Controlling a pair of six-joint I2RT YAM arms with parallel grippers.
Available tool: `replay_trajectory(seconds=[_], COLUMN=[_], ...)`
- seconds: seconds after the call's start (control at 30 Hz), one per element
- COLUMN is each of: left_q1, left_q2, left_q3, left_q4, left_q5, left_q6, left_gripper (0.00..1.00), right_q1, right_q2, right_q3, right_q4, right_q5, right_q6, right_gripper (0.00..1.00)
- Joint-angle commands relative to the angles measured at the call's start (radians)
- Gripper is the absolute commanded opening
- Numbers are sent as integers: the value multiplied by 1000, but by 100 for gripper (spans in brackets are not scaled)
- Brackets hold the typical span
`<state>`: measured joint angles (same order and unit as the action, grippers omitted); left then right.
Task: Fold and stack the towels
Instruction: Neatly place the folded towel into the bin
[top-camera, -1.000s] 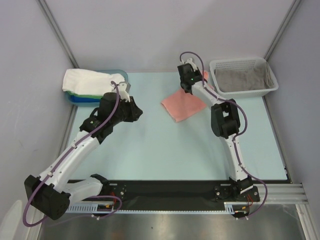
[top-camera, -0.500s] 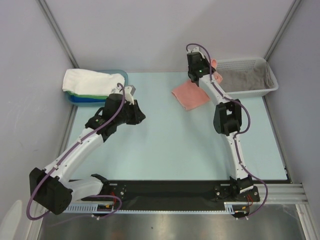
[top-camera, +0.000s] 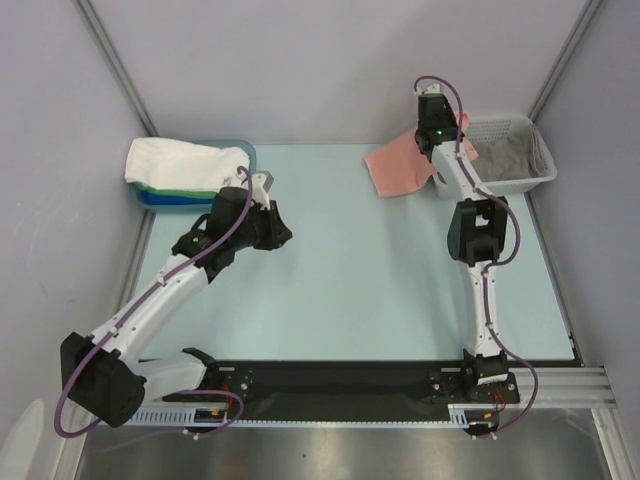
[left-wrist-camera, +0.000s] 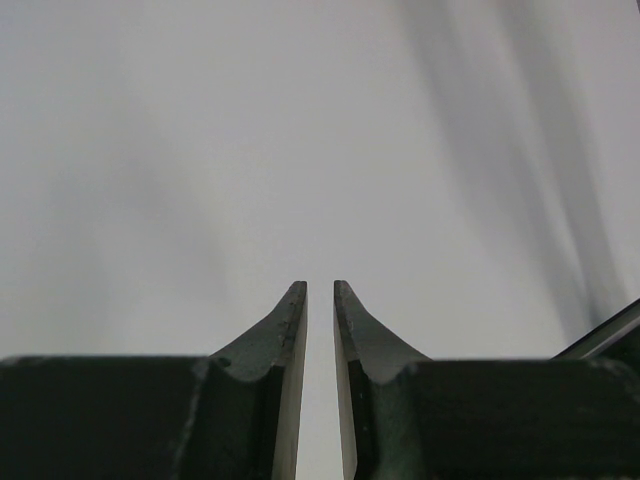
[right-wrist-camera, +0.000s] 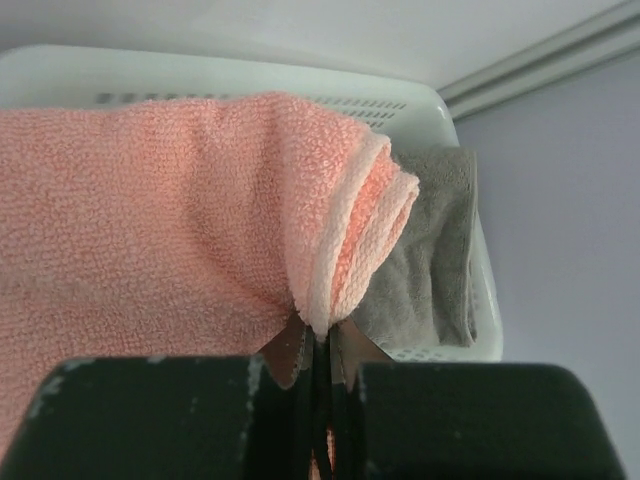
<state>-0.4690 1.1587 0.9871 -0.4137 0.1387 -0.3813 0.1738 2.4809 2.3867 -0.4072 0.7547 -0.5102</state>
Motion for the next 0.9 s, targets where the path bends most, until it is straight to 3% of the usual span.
replay_trajectory(seconds=[0.0,0.37,0.67,0.87], left_q1=[1,1,1,1], left_q2=[2,15,42,56], left_q3=[-2,-4,10,12], left_q4=[19,24,23,21], left_q5=[24,55,56,62], left_q6=[25,25,39,42], left_gripper=[21,21,20,20], right_q1=[-59,-212,-257,-273], right_q2=[-108,-109,15,64], right_q3=[-21,-191,-109,-52], right_q4=[47,261,387,378], right_q5=[-64,-164,-160,-186], right_q6=[39,87,36,18], right_gripper=[0,0,0,0])
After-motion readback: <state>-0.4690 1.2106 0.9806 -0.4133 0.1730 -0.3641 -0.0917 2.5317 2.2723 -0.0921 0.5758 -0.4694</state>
